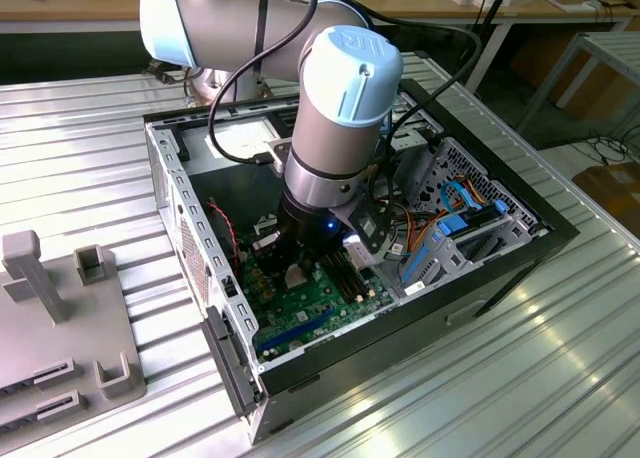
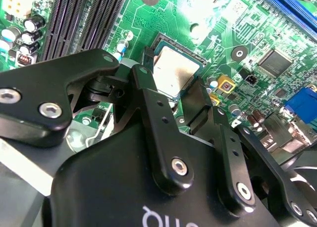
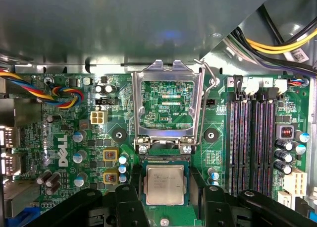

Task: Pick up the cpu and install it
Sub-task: 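Place the cpu into insertion slot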

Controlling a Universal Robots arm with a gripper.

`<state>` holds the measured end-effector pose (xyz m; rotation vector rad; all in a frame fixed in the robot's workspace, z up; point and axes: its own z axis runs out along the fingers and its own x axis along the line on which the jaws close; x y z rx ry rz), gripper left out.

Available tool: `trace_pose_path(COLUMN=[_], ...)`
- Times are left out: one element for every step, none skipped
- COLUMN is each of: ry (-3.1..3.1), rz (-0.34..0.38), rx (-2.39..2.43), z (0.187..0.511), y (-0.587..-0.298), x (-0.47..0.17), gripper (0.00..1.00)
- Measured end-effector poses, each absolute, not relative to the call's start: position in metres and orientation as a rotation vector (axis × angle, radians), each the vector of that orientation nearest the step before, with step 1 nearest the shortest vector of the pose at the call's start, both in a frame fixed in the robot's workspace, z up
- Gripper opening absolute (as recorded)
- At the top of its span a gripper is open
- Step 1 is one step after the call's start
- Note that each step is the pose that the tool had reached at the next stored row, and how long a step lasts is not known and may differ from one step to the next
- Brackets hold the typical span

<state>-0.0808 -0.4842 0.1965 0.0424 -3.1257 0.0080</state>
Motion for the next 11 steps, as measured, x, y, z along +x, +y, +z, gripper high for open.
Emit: trace_pose_path(ry=[-3.126, -3.126, -3.126, -3.126, -3.126, -3.126, -3.126, -3.126, -3.126, -3.126, -3.126], rz=[0.008, 0.008, 0.008, 0.008, 0.008, 0.008, 0.008, 0.008, 0.008, 0.008, 0.008], rx=[0.042, 0.042, 0.042, 0.042, 0.042, 0.043, 0.043, 0.043, 0.044, 0.045, 0.048], z=[0.1965, 0.1966, 0.1966, 0.1965, 0.1965, 0.1965, 0.1966, 0.1966, 0.1965, 0.1966, 0.1966], y=[-0.4842, -0.4841, -0.4841, -0.4841, -0.4841, -0.4841, -0.4841, -0.4841, -0.4841, -0.4841, -0.4841], x=[-0.0808, -0.0808, -0.0808, -0.0807, -0.0808, -0.0808, -0.0808, -0.0808, -0.0808, -0.0808, -0.0808], gripper=[0.47, 0.47, 0.47, 0.47, 0.47, 0.47, 0.47, 0.47, 0.47, 0.47, 0.47])
